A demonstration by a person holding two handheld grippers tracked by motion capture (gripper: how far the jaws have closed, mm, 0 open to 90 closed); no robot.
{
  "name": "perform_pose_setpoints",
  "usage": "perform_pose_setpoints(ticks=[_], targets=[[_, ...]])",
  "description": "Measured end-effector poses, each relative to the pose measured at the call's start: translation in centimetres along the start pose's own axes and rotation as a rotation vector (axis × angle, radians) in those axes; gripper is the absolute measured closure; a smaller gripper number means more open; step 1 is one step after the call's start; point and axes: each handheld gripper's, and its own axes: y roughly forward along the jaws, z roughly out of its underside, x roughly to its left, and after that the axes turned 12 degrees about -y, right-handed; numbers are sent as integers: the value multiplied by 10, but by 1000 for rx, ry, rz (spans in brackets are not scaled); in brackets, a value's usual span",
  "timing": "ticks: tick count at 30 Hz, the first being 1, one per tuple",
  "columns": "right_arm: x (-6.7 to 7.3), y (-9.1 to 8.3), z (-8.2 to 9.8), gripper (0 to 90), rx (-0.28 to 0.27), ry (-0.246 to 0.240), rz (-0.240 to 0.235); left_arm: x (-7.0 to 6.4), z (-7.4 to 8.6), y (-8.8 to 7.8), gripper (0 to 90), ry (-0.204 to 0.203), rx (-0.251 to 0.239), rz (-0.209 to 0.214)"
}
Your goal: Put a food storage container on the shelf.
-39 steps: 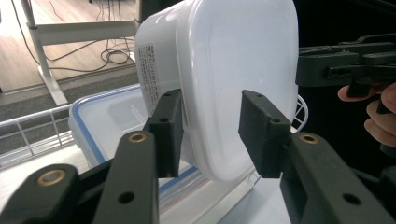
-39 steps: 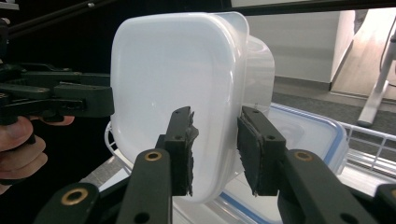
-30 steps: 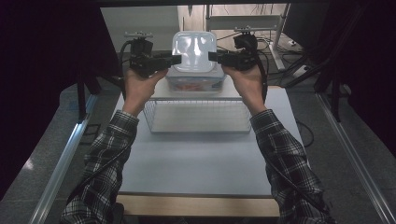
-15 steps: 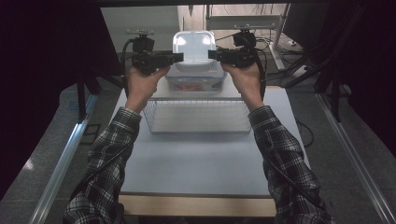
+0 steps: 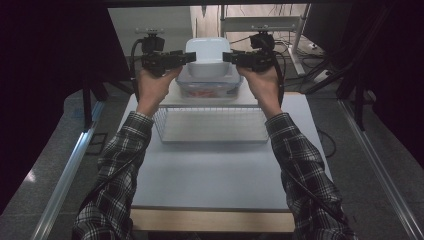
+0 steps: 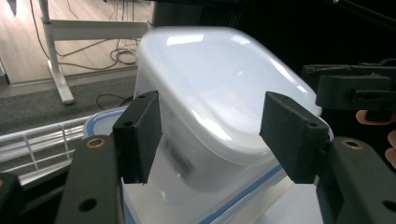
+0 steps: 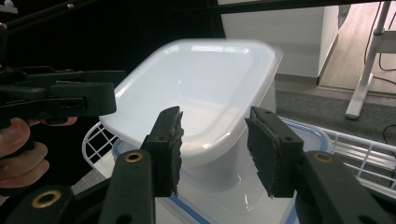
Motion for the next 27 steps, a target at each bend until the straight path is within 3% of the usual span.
perform_pose_setpoints(ticks=[8,16,20,27], targets=[[1,-3,-1,510,-3,-10,-6,0,0,0,298,29,-20,-8],[2,-10,4,313,-34,-66,-51,-3,5,-11,151,87,-17,27],[4,-14,12,241,-30,-102,-57,-7,12,-17,90,144,1,8],[3,-24,28,179,-33,-128,-78,-10,25,-25,58,187,7,31]])
